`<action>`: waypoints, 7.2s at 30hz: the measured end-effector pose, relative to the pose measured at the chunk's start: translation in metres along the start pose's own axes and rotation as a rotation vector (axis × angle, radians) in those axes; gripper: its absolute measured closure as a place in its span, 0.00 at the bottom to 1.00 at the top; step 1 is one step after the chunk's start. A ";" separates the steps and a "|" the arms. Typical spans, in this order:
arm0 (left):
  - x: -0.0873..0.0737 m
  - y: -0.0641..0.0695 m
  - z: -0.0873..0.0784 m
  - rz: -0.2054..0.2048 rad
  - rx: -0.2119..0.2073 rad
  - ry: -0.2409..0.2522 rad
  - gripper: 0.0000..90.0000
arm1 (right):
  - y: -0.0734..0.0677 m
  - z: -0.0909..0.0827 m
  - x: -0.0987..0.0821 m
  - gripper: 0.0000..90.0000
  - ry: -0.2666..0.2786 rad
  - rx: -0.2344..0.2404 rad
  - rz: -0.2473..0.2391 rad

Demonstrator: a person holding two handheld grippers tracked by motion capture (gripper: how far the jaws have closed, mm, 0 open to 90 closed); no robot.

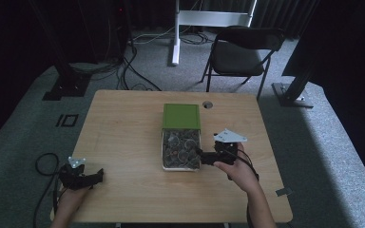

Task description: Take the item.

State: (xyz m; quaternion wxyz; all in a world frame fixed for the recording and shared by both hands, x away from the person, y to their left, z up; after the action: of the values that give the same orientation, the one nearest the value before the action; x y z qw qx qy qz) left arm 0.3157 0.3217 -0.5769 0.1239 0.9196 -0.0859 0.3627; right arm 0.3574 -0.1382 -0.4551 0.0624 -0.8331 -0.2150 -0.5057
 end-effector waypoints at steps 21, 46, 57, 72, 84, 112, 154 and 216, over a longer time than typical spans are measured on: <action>0.000 0.000 0.000 0.001 0.000 0.001 0.00 | -0.031 0.019 0.016 0.16 0.002 0.065 -0.047; 0.000 0.000 0.000 -0.001 -0.001 0.002 0.00 | -0.062 0.056 0.024 0.23 -0.032 0.093 -0.018; 0.000 0.000 0.000 0.000 0.000 0.000 0.00 | -0.071 0.068 0.018 0.34 -0.069 0.059 -0.004; 0.000 0.000 0.000 0.000 0.000 0.000 0.00 | -0.080 0.080 0.012 0.58 -0.117 0.010 -0.001; 0.000 0.000 0.000 0.000 0.000 -0.001 0.00 | -0.080 0.080 0.009 0.73 -0.136 0.037 -0.073; 0.000 0.000 0.000 0.000 0.000 0.000 0.00 | -0.058 0.053 0.028 0.82 -0.056 0.080 -0.017; 0.000 0.000 0.000 0.001 -0.001 0.000 0.00 | -0.024 0.020 0.048 0.82 0.026 0.067 0.027; 0.000 0.000 0.000 0.002 -0.001 -0.003 0.00 | 0.100 -0.002 0.030 0.82 0.046 -0.175 0.158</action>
State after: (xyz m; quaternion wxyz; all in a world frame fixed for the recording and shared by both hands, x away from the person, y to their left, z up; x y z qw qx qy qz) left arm 0.3156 0.3220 -0.5768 0.1236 0.9201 -0.0871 0.3613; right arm 0.4100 -0.2202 -0.4162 0.0342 -0.8378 -0.1022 -0.5352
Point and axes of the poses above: each handheld gripper's, and its own axes: z roughly forward along the jaws, x roughly out of its top, y roughly to its right, the point moved 4 cm from there along z, roughly forward along the jaws, and after that the axes turned 14 degrees about -x, right-handed, at the moved point
